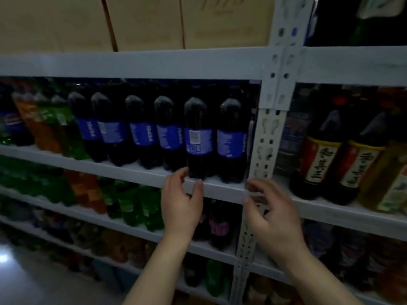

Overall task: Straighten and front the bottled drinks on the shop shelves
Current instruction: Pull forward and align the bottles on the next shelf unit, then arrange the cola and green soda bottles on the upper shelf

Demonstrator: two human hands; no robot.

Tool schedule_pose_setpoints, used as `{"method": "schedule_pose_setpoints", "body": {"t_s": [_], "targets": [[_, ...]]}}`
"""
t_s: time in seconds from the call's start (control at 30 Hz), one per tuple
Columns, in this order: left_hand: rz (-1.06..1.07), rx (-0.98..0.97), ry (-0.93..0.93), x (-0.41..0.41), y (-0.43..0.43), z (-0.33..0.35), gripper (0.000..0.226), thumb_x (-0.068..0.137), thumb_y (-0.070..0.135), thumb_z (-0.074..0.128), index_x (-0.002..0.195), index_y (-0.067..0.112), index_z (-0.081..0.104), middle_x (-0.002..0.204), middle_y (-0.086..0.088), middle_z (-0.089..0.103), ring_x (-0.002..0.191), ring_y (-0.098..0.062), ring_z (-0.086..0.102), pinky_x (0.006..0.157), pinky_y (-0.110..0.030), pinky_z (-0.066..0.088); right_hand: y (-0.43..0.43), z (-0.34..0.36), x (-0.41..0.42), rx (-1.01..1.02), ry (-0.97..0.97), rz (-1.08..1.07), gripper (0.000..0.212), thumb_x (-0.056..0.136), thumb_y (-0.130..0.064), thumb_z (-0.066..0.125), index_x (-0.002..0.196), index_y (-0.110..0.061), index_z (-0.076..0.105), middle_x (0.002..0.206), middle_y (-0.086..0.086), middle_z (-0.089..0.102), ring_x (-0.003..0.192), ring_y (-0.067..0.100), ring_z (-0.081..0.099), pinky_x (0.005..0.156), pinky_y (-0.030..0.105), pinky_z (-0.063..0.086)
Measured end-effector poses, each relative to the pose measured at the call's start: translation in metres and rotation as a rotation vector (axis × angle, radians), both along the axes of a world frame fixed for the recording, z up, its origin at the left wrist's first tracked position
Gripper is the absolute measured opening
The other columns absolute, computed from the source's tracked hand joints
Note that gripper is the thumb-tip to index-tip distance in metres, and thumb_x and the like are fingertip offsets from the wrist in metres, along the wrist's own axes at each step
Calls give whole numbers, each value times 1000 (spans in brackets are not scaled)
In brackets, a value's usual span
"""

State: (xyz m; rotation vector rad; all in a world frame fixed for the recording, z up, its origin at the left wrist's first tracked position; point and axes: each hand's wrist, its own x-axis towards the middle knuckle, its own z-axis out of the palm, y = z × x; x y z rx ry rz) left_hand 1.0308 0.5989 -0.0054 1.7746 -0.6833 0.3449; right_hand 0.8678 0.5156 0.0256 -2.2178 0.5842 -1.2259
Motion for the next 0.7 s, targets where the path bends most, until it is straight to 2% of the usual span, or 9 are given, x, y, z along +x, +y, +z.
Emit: {"method": "schedule_pose_setpoints", "body": {"t_s": [0.07,0.13,0.2,0.27,0.37,0.43,0.53,0.7], "targets": [[8,-33,-8,14,-11,14,48,87,40,62,129,22,50,119,9,52,111,-8,49,90,-25,41,-7,24,15,-83,-57,19,25,88,-24,59,113,-24,61,106,-26,52,96,-5,54,81,6,41],[26,-35,13,21,-23,26,55,86,44,64,133,22,46,127,6,51,117,-9,48,95,-28,43,-15,50,32,-189,-117,6,27,86,-22,58,112,-17,62,107,-13,57,99,-3,52,86,5,37],[40,-9,32,24,-34,32,64,84,48,64,137,21,42,133,4,50,122,-11,45,99,-33,43,-22,69,50,-212,-158,-12,29,86,-17,57,115,-12,60,117,-2,57,109,-1,46,93,4,30],[31,16,34,25,-42,31,70,82,54,63,139,22,40,134,4,50,124,-12,44,100,-37,44,-19,73,69,-131,-177,5,42,88,-14,58,129,-13,50,136,-3,42,124,-3,33,101,2,20],[32,47,-12,29,-49,26,76,76,64,57,140,26,38,133,5,49,123,-13,43,96,-42,47,-5,50,91,21,-192,21,73,89,-15,58,148,-25,17,151,-17,11,139,-7,5,110,8,6],[54,60,-55,33,-48,23,83,72,64,59,141,25,36,134,4,46,122,-13,42,95,-41,48,2,29,102,172,-235,35,81,89,-17,58,147,-37,5,151,-26,8,139,-8,7,114,19,14],[77,98,-171,44,-47,18,90,69,58,72,140,18,35,132,-2,45,120,-18,46,93,-36,48,3,5,119,396,-264,-64,86,88,-20,59,149,-38,1,153,-20,13,140,-3,15,116,36,23],[1,107,-273,59,-41,15,89,70,58,70,139,13,35,128,-7,50,114,-20,49,87,-27,38,3,-8,150,385,-277,-394,80,89,-15,55,150,-30,4,155,-6,15,142,10,16,115,43,24]]}}
